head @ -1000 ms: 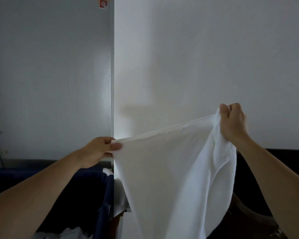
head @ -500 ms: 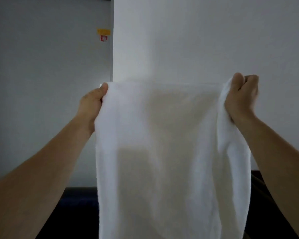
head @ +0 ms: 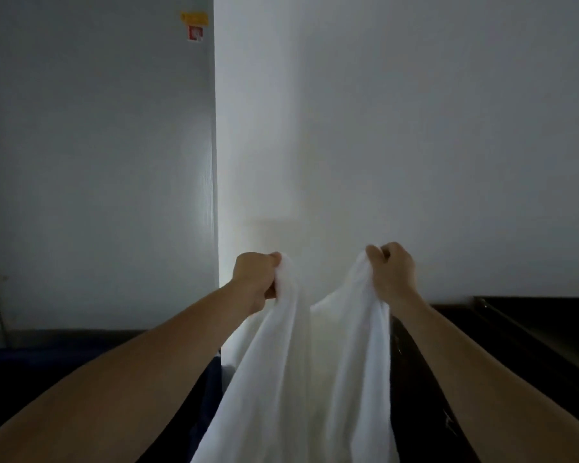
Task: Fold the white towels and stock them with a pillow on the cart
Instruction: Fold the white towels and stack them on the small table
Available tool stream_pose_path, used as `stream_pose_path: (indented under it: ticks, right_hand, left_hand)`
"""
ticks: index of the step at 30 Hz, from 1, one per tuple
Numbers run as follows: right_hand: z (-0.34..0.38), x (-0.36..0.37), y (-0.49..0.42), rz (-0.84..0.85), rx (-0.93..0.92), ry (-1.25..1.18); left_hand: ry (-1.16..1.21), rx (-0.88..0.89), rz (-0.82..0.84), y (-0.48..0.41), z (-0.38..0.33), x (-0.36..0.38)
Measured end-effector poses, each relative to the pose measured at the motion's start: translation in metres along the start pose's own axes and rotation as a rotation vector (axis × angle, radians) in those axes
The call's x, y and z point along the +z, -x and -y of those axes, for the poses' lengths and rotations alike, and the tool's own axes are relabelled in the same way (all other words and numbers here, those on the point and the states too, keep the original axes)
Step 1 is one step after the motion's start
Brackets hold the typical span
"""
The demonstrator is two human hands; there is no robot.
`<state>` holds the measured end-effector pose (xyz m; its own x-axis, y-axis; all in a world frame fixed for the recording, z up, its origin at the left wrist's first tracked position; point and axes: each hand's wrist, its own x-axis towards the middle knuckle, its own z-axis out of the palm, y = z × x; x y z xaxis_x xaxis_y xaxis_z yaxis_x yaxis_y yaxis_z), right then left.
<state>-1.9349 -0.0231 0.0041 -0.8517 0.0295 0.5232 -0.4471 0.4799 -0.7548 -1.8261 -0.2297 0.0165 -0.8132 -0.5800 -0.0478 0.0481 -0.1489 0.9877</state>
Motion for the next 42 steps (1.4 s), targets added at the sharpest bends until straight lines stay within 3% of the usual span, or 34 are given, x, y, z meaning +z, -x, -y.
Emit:
stream_pose_path:
  ticks: [6, 10, 16, 18, 21, 25, 30, 34, 38, 42]
  right_hand:
    - [0.031, 0.016, 0.057, 0.105, -0.266, 0.107]
    - [0.028, 0.015, 0.071, 0.201, -0.396, 0.460]
    - [0.028, 0.021, 0.087, 0.382, -0.382, 0.484]
    - [0.027, 0.021, 0.087, 0.488, -0.325, 0.361]
    - [0.028, 0.012, 0.083, 0.583, -0.165, -0.046]
    - [0.027, 0.000, 0.081, 0.699, -0.117, -0.432]
    - [0.020, -0.007, 0.074, 0.921, -0.007, -0.678]
    - [0.019, -0.013, 0.068, 0.994, 0.174, -0.870]
    - [0.019, -0.010, 0.069, 0.975, 0.279, -0.881]
    - [0.017, -0.008, 0.069, 0.616, 0.081, -0.452]
  left_hand:
    - [-0.258, 0.174, 0.211, 0.037, 0.032, 0.044]
    - [-0.247, 0.204, 0.215, 0.046, 0.047, 0.045]
    - [-0.183, 0.137, 0.222, 0.051, 0.056, 0.044]
    - [-0.146, 0.108, 0.228, 0.051, 0.052, 0.042]
    - [-0.105, 0.131, 0.258, 0.050, 0.042, 0.035]
    - [-0.120, 0.210, 0.277, 0.043, 0.029, 0.031]
    - [-0.185, 0.294, 0.382, 0.038, 0.030, 0.022]
    - [-0.349, 0.376, 0.389, 0.029, 0.037, 0.014]
    - [-0.625, 0.483, 0.281, 0.018, 0.042, 0.009]
    - [-0.673, 0.536, 0.172, 0.009, 0.025, 0.011]
